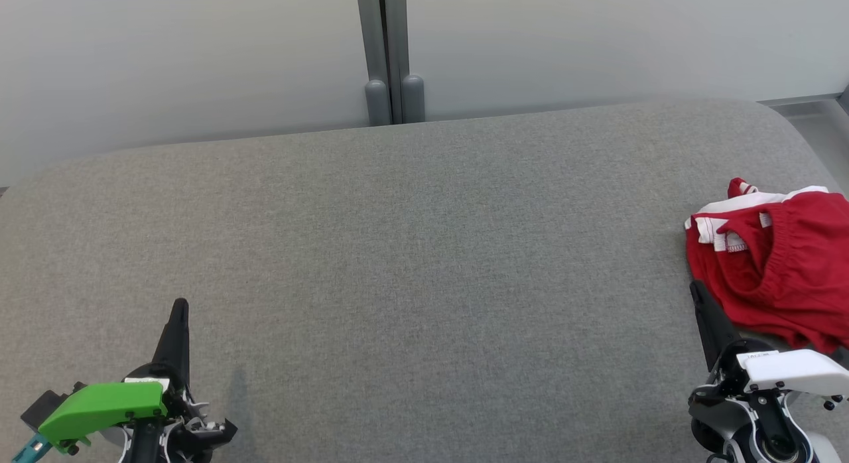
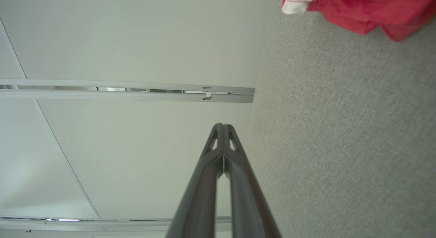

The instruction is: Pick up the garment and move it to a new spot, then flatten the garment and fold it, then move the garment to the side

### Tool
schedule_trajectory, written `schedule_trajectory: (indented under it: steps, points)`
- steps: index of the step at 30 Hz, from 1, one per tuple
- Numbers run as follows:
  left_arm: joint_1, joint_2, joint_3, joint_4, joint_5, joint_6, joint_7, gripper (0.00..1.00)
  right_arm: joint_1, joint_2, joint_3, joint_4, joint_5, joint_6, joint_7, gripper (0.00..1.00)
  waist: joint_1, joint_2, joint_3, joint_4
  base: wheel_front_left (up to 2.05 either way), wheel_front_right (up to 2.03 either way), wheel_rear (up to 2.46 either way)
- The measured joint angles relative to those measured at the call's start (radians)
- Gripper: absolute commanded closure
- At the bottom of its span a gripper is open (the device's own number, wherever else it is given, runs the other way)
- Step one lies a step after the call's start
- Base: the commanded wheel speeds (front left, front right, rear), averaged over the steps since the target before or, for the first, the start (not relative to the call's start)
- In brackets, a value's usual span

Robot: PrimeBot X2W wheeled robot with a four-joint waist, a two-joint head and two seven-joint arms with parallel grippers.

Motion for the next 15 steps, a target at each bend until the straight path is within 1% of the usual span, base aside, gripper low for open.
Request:
schedule_trajectory:
  steps: [6, 15]
  points:
    - [-0.008, 0.000, 0.003, -0.003, -0.039, 0.000, 0.009, 1.00, -0.001, 0.000, -0.002, -0.003, 0.039, 0.000, 0.009, 1.00, 0.0000, 0.0000, 0.000, -0.001, 0.00, 0.00, 0.00]
    - [-0.009, 0.000, 0.003, -0.004, -0.039, 0.000, 0.010, 1.00, -0.001, -0.001, -0.002, -0.004, 0.039, 0.000, 0.009, 1.00, 0.0000, 0.0000, 0.000, -0.001, 0.00, 0.00, 0.00]
